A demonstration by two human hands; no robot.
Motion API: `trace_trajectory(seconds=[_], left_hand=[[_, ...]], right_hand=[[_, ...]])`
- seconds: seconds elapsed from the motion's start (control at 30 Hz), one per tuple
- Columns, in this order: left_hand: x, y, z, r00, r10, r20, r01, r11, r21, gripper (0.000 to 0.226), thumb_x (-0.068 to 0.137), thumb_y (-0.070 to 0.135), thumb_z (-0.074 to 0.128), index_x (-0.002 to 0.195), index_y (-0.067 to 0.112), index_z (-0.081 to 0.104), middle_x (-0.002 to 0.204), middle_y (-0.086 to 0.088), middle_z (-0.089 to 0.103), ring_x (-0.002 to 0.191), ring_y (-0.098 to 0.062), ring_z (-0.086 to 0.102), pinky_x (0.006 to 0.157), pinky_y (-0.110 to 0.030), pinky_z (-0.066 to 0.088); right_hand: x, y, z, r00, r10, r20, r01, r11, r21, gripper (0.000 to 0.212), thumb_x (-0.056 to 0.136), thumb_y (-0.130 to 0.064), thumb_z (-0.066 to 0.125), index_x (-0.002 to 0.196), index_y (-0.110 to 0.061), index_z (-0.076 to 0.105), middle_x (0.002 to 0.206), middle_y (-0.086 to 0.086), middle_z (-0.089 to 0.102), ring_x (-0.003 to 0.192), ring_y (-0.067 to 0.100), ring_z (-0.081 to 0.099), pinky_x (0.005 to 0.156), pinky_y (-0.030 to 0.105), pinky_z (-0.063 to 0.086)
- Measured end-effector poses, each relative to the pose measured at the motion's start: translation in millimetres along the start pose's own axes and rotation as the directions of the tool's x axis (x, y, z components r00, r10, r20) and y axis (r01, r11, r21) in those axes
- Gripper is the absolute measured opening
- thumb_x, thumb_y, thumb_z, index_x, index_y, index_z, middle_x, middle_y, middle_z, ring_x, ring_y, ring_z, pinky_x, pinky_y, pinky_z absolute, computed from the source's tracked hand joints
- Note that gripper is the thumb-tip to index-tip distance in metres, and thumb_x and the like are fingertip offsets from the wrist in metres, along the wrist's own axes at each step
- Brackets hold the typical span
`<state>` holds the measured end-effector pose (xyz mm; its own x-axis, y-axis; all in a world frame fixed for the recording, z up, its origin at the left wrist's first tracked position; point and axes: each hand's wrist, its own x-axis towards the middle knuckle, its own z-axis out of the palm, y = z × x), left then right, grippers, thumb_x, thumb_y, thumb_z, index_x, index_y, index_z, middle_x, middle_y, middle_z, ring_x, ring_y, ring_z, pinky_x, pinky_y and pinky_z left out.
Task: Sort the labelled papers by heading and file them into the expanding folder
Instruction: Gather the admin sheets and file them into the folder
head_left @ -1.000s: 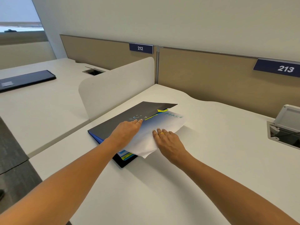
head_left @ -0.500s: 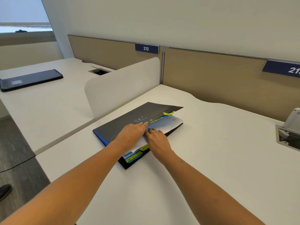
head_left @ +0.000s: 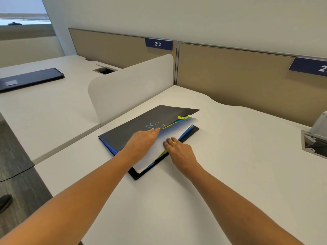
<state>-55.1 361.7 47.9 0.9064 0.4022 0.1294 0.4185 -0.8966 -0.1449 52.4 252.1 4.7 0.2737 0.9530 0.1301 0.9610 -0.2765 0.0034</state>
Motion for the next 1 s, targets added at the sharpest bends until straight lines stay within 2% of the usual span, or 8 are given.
trace_trajectory(seconds=[0.13,0.4,0.53,0.67,0.73,0.83,0.9,1.0], left_hand=[[-1,1,3,1.000,0.005,0.003,-0.005,1.000,-0.008,0.057,0.098,0.003,0.034,0.149,0.012,0.011,0.151,-0.004,0.032,0.127,-0.022,0.049,0.101,-0.028,0.041],[-4,3,4,1.000,0.008,0.018,-0.007,0.999,-0.040,0.060,0.099,0.011,0.042,0.149,0.013,0.010,0.153,-0.007,0.029,0.130,-0.020,0.046,0.105,-0.029,0.040],[-5,2,5,1.000,0.003,0.006,-0.002,0.999,-0.039,0.057,0.100,0.010,0.037,0.149,0.012,0.009,0.153,-0.005,0.029,0.131,-0.019,0.045,0.106,-0.026,0.038],[-7,4,6,1.000,0.002,0.020,0.000,0.995,-0.103,0.055,0.098,0.011,0.041,0.148,0.007,0.017,0.147,-0.011,0.039,0.125,-0.024,0.051,0.103,-0.030,0.042],[-7,4,5,1.000,0.008,0.007,-0.008,0.997,-0.080,0.057,0.098,0.012,0.044,0.148,0.008,0.018,0.147,-0.009,0.040,0.124,-0.023,0.053,0.102,-0.030,0.043],[-7,4,6,1.000,0.004,-0.007,-0.004,0.999,-0.037,0.057,0.099,0.010,0.040,0.149,0.011,0.013,0.151,-0.005,0.033,0.128,-0.020,0.048,0.104,-0.028,0.041],[-7,4,5,1.000,-0.001,-0.009,0.001,1.000,-0.017,0.058,0.099,0.005,0.037,0.149,0.012,0.011,0.152,-0.004,0.030,0.130,-0.019,0.047,0.104,-0.027,0.040],[-5,5,5,1.000,-0.009,-0.017,0.009,1.000,0.005,0.062,0.096,0.000,0.037,0.150,0.013,0.009,0.153,-0.003,0.028,0.131,-0.018,0.045,0.102,-0.026,0.040]], right_hand=[[4,-5,-2,0.999,-0.018,0.047,0.017,1.000,0.012,0.046,0.099,-0.004,0.027,0.145,-0.005,0.026,0.151,0.013,0.030,0.140,0.024,0.028,0.098,0.037,0.041],[32,-13,1,1.000,-0.010,0.011,0.010,0.998,0.058,0.044,0.097,-0.010,0.043,0.139,-0.004,0.035,0.136,0.015,0.047,0.118,0.027,0.051,0.091,0.033,0.045],[26,-4,11,0.992,0.102,-0.079,-0.082,0.971,0.224,0.045,0.098,-0.013,0.040,0.143,-0.010,0.033,0.147,0.008,0.037,0.135,0.021,0.034,0.102,0.029,0.037],[12,-7,22,0.850,0.502,-0.158,-0.260,0.661,0.704,0.054,0.090,-0.018,0.058,0.139,-0.009,0.036,0.138,0.008,0.048,0.128,0.024,0.044,0.092,0.022,0.037],[8,-9,24,0.814,0.577,-0.069,-0.305,0.524,0.796,0.066,0.084,-0.015,0.064,0.140,-0.009,0.030,0.130,0.008,0.053,0.119,0.025,0.051,0.087,0.022,0.038],[7,-5,24,0.773,0.633,0.043,-0.387,0.417,0.822,0.070,0.083,-0.006,0.062,0.142,-0.010,0.026,0.129,0.012,0.053,0.116,0.027,0.053,0.094,0.031,0.041],[5,-3,25,0.776,0.630,0.032,-0.389,0.439,0.810,0.065,0.082,-0.004,0.060,0.139,-0.013,0.030,0.117,0.010,0.059,0.107,0.026,0.056,0.094,0.035,0.045],[-3,2,24,0.824,0.559,-0.094,-0.315,0.590,0.743,0.044,0.079,-0.011,0.058,0.123,-0.016,0.051,0.100,0.000,0.064,0.097,0.018,0.054,0.091,0.035,0.043]])
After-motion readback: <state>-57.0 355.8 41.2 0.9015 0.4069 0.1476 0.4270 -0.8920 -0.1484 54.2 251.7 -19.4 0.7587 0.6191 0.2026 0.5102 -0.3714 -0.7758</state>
